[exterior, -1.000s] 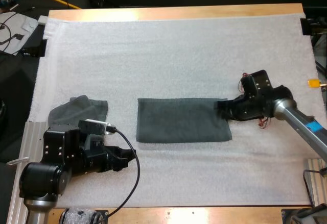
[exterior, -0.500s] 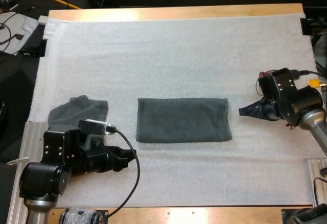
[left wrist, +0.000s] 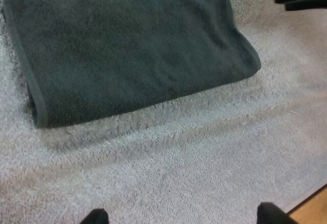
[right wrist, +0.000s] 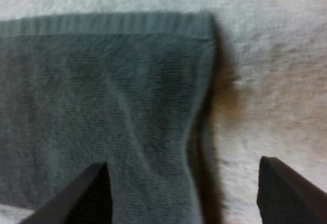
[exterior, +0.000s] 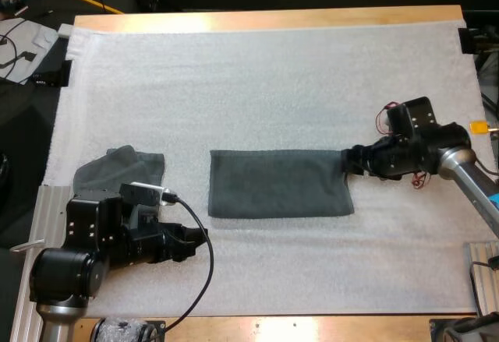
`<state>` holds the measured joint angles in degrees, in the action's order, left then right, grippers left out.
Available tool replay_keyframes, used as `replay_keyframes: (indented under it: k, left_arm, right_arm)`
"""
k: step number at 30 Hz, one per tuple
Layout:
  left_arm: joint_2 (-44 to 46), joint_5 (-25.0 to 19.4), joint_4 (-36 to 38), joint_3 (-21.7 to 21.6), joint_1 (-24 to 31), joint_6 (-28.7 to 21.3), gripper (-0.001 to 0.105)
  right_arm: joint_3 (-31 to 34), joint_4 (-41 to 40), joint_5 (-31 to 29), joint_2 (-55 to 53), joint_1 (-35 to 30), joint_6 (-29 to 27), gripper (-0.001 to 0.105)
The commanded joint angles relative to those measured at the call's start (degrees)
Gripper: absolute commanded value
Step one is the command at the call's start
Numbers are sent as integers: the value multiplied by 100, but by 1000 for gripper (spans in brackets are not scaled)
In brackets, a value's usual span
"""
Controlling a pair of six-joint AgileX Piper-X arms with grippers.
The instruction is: Pick towel from pile, fold and stack
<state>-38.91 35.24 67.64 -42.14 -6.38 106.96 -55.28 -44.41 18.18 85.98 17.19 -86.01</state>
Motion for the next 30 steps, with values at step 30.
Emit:
replay_keyframes:
  k: [30]
  left_arm:
    - [15, 61, -12, -37, -4, -22, 57]
  right_arm:
    - [190, 1162, 1267, 1266, 392, 1120, 50]
